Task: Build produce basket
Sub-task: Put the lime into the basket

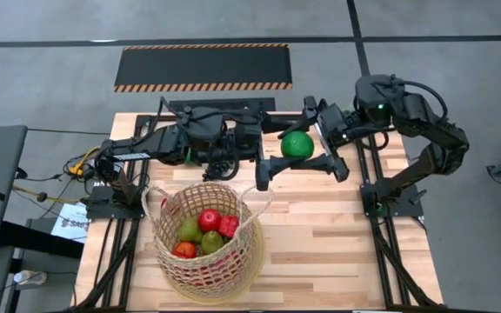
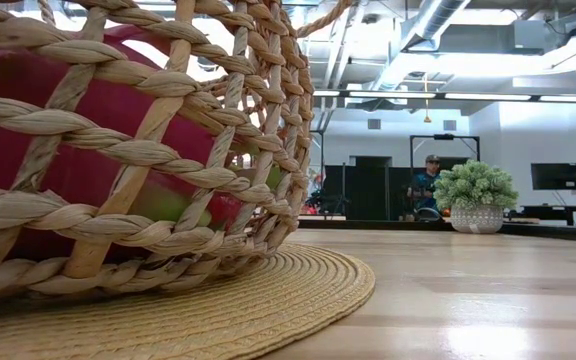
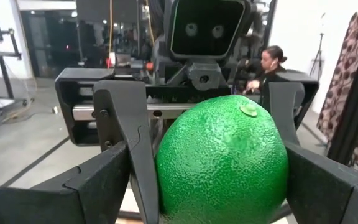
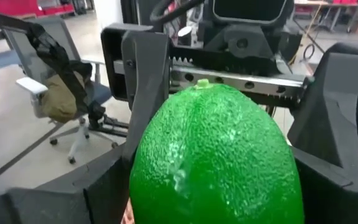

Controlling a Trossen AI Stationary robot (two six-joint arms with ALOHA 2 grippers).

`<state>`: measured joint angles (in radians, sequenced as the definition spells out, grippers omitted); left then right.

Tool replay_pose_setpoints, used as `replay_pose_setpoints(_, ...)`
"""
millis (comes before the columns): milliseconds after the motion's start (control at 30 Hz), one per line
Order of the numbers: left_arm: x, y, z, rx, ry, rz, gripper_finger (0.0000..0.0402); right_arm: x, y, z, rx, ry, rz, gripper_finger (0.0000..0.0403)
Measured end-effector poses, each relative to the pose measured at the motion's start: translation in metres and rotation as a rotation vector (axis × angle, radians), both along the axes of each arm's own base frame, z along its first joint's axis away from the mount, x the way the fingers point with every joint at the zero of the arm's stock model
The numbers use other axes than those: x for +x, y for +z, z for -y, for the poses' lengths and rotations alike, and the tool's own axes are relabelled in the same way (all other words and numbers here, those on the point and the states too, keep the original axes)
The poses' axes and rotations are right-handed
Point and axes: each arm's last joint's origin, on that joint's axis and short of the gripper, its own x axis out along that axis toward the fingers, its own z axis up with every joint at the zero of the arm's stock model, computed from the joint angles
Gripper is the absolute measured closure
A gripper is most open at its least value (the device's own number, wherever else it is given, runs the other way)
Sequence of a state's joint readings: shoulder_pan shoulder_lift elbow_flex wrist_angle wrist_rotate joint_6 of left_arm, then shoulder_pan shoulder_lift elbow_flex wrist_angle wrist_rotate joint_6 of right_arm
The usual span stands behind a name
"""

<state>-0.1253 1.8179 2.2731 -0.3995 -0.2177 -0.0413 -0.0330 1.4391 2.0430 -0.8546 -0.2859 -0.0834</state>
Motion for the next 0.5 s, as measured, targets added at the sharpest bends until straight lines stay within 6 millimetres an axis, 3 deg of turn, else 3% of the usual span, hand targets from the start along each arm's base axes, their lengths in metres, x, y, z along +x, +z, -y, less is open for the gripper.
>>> replay_pose_setpoints(267,0.0,-0.004,0.0,0.012,0.029,-0.037,0.0062,-0.001,-0.005,0.0,0.018,-0.037,-0.065,0.0048)
replay_pose_setpoints(433,-0.014,0.014,0.002,0.044,0.022,0.05,0.0068,0.001,-0.016,0.004,0.038,-0.132,-0.162,0.0046)
replay_pose_setpoints(500,-0.014,0.013,0.004,0.063,0.03,0.042,0.0075,-0.002,-0.017,0.006,0.049,-0.156,-0.19,0.0046)
